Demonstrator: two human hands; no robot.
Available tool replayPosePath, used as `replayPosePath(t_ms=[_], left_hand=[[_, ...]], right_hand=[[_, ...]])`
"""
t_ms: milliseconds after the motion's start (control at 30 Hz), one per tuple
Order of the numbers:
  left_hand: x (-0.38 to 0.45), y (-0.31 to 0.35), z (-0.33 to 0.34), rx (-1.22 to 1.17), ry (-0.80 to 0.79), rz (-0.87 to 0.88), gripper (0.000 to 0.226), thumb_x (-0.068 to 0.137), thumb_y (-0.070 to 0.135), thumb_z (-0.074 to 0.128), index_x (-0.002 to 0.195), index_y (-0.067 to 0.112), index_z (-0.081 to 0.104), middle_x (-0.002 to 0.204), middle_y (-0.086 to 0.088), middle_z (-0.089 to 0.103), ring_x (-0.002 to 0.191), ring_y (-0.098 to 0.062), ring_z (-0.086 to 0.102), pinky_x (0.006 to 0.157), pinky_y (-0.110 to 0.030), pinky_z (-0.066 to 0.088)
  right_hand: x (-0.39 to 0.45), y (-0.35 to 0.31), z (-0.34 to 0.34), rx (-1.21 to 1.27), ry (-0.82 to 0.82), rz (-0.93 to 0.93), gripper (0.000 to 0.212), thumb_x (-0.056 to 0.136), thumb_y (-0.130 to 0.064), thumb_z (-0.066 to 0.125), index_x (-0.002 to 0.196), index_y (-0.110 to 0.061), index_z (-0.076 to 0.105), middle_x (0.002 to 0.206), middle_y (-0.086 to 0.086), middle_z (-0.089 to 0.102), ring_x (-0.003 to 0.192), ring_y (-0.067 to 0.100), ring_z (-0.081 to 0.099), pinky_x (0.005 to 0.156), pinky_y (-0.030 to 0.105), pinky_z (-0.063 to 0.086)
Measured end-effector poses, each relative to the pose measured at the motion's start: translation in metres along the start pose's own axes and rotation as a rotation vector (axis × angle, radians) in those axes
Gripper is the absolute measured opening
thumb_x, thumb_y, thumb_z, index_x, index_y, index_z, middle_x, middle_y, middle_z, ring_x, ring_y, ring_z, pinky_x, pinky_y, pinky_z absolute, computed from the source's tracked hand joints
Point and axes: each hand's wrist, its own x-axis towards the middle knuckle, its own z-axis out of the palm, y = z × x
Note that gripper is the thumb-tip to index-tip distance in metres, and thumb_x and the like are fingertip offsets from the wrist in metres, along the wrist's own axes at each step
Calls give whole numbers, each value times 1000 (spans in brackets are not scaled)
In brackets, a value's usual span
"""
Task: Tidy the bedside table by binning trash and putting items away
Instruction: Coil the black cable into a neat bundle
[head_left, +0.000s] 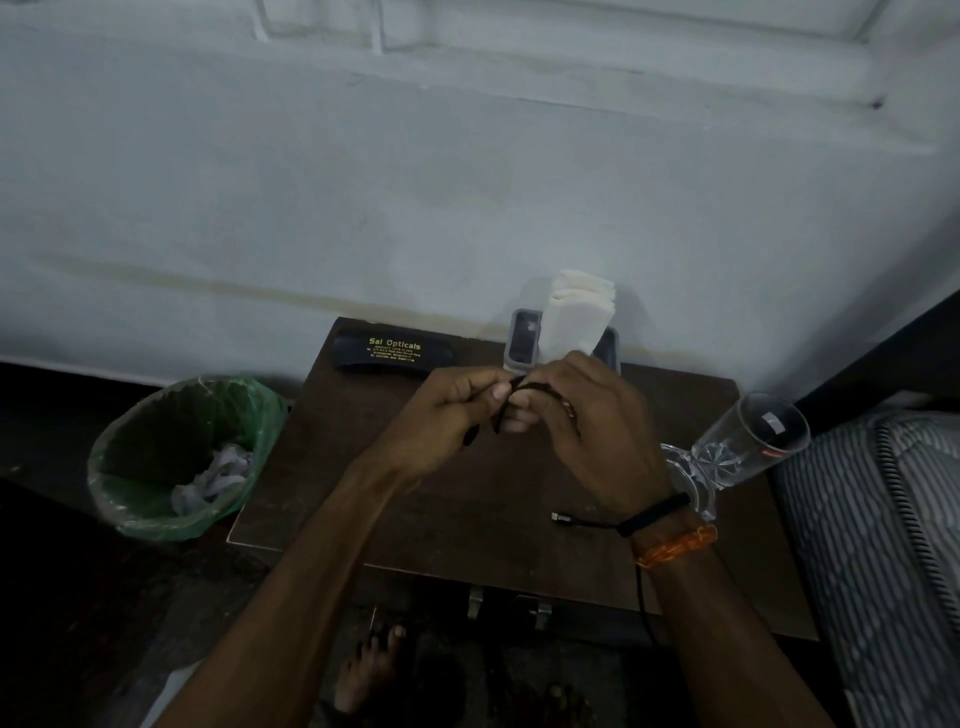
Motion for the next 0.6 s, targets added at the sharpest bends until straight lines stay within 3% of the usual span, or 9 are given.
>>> replayPosePath(t_ms=[67, 167, 367, 600], left_hand=[[1, 1, 1, -27, -28, -11, 31, 103, 3, 36, 109, -12, 62, 91, -18, 67, 81, -19, 67, 78, -27, 56], [2, 1, 1, -28, -46, 15, 33, 104, 5, 33, 105, -18, 57, 84, -18, 66, 73, -23, 61, 70, -29, 52], [-1, 3, -4, -34, -84, 6, 28, 104, 8, 38, 103, -3, 64, 78, -11, 67, 67, -19, 59, 67, -27, 49], [-9, 8, -7, -141, -172, -94, 25, 103, 6, 39, 108, -3, 61, 93, -16, 70, 75, -16, 63, 69, -24, 51]], right_hand=[[0, 3, -1, -6, 52, -5, 13, 95, -16, 60, 97, -10, 71, 88, 4, 62, 80, 18, 57, 71, 31, 48], [1, 1, -2, -10, 114, -13, 13, 95, -15, 60, 94, -9, 72, 88, 6, 62, 78, 18, 59, 69, 30, 50], [-1, 1, 0, -55, 147, -30, 10, 94, -14, 63, 96, -10, 72, 89, 5, 64, 77, 17, 62, 68, 29, 51], [3, 9, 1, -14, 193, 52, 25, 99, -20, 45, 97, -8, 67, 93, 5, 67, 84, 18, 63, 76, 26, 49]])
